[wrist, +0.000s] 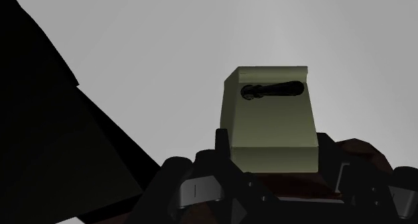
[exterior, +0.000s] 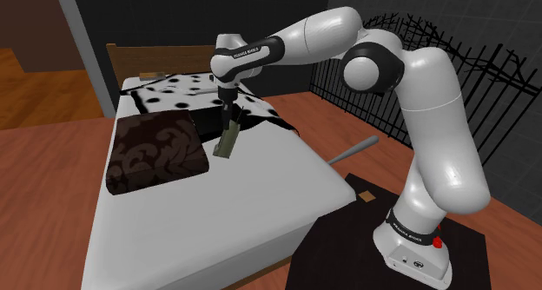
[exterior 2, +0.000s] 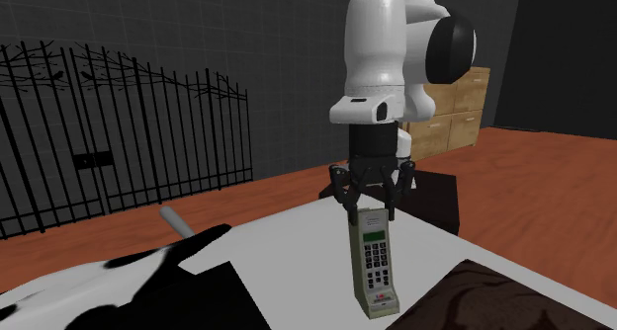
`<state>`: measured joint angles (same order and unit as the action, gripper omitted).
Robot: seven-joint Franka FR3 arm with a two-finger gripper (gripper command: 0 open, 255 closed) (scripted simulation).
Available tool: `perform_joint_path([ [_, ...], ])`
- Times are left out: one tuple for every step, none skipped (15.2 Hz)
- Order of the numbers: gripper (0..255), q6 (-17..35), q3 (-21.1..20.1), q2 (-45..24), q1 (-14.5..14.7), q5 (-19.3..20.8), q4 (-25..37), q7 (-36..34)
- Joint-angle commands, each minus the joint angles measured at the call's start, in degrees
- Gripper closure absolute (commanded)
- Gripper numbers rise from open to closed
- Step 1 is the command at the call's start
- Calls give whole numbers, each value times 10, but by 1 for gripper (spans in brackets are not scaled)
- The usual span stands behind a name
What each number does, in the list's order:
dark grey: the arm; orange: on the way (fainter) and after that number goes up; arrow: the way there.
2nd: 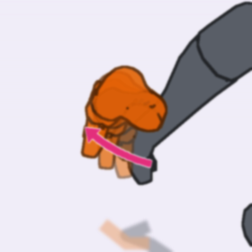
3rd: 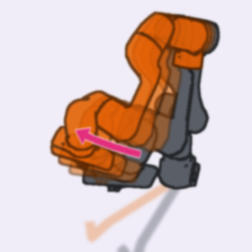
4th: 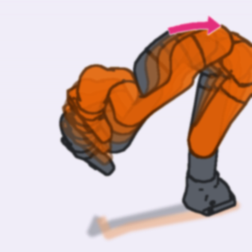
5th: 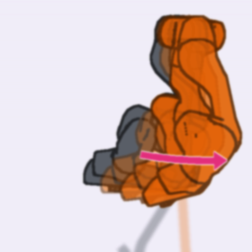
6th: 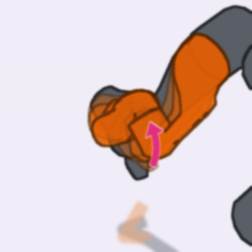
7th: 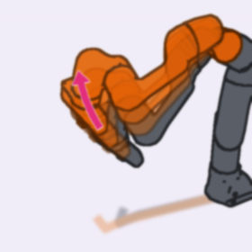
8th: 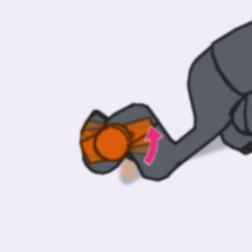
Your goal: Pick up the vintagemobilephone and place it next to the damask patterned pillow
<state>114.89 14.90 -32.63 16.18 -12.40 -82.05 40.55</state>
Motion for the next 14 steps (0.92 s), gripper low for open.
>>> perform_joint_path([
  [255, 0, 0, 0, 0, 0, 0, 0],
  [255, 0, 0, 0, 0, 0, 0, 0],
  [255, 0, 0, 0, 0, 0, 0, 0],
  [0, 0, 0, 0, 0, 0, 0, 0],
  [0, 0, 0, 0, 0, 0, 0, 0],
  [0, 0, 0, 0, 0, 0, 0, 0],
  [0, 0, 0, 0, 0, 0, 0, 0],
  [0, 0, 0, 0, 0, 0, 0, 0],
  [0, 0, 0, 0, 0, 0, 0, 0],
  [0, -15, 1, 6, 0, 2, 9, -1],
  [0, -31, 3, 12, -1, 4, 20, -3],
  [0, -47, 4, 17, -2, 6, 32, -4],
  [0, -61, 5, 20, -3, 7, 42, -5],
  [0, -61, 5, 20, -3, 7, 42, -5],
])
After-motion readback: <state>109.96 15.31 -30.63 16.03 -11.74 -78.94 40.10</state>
